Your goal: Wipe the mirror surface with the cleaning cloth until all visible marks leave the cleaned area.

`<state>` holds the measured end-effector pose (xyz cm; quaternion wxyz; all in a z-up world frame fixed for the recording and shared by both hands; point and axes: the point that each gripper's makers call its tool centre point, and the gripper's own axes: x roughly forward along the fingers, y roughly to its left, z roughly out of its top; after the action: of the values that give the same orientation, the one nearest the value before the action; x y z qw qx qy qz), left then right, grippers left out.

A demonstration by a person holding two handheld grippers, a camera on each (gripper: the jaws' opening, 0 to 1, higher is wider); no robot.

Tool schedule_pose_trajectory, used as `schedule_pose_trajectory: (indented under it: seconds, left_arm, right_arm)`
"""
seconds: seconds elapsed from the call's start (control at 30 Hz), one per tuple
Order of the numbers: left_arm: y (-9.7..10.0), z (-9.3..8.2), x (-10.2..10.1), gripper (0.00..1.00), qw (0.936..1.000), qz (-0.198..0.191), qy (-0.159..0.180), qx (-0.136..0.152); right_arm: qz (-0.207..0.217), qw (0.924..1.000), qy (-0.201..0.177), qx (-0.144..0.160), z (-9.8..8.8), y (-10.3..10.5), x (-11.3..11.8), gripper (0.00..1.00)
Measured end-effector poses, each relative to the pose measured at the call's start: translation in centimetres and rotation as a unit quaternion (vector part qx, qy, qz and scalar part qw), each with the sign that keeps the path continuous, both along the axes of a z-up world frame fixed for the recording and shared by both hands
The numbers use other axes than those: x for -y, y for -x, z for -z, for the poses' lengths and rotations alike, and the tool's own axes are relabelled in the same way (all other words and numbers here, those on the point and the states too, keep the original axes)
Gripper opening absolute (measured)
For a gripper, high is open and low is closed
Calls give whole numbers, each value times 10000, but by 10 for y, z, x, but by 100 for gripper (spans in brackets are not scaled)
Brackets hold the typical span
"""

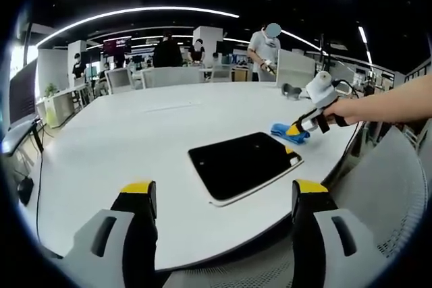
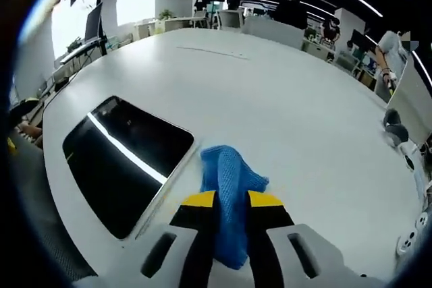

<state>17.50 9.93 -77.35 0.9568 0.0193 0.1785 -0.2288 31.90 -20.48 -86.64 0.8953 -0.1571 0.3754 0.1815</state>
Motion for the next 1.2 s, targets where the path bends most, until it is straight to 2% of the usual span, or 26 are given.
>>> schedule_pose_trajectory:
  seconds: [0.07, 0.13, 0.4, 0.57, 0.7, 0.8, 0.97, 1.13, 1.2]
  left_arm:
    - [0, 0, 0, 81, 10000, -7, -2, 2]
    - [0, 1, 0, 81, 10000, -12, -14, -9]
    - [1, 1, 0, 81, 10000, -7, -5, -13]
    - [1, 1, 1, 81, 10000, -7, -3, -14]
    - [1, 2, 1, 81, 10000, -3, -5, -24]
    - [1, 2, 1, 81, 10000, -1, -1, -25]
    - [1, 1, 1, 80, 10000, 2, 19, -20]
    - [1, 2, 1, 81, 10000, 3, 10, -36]
    - [1, 2, 1, 81, 10000, 6, 10, -36]
  right_arm:
    - [-5, 10000, -76, -36, 2, -1, -2, 7]
    - [-63, 10000, 66, -5, 5, -2, 0, 6]
    - [115, 9995, -281, 100, 8, -6, 5, 6]
    - [166, 9994, -302, 63, 10, -8, 6, 5]
    - [112, 9997, -211, 37, 9, -6, 1, 5]
    - [-220, 9995, 123, 182, 8, -8, -3, 3]
    - [81, 9995, -89, 275, 4, 0, -13, 1]
    - [165, 9994, -50, 314, -3, 10, -24, 1]
    - [276, 9990, -172, 314, -6, 12, -29, 0]
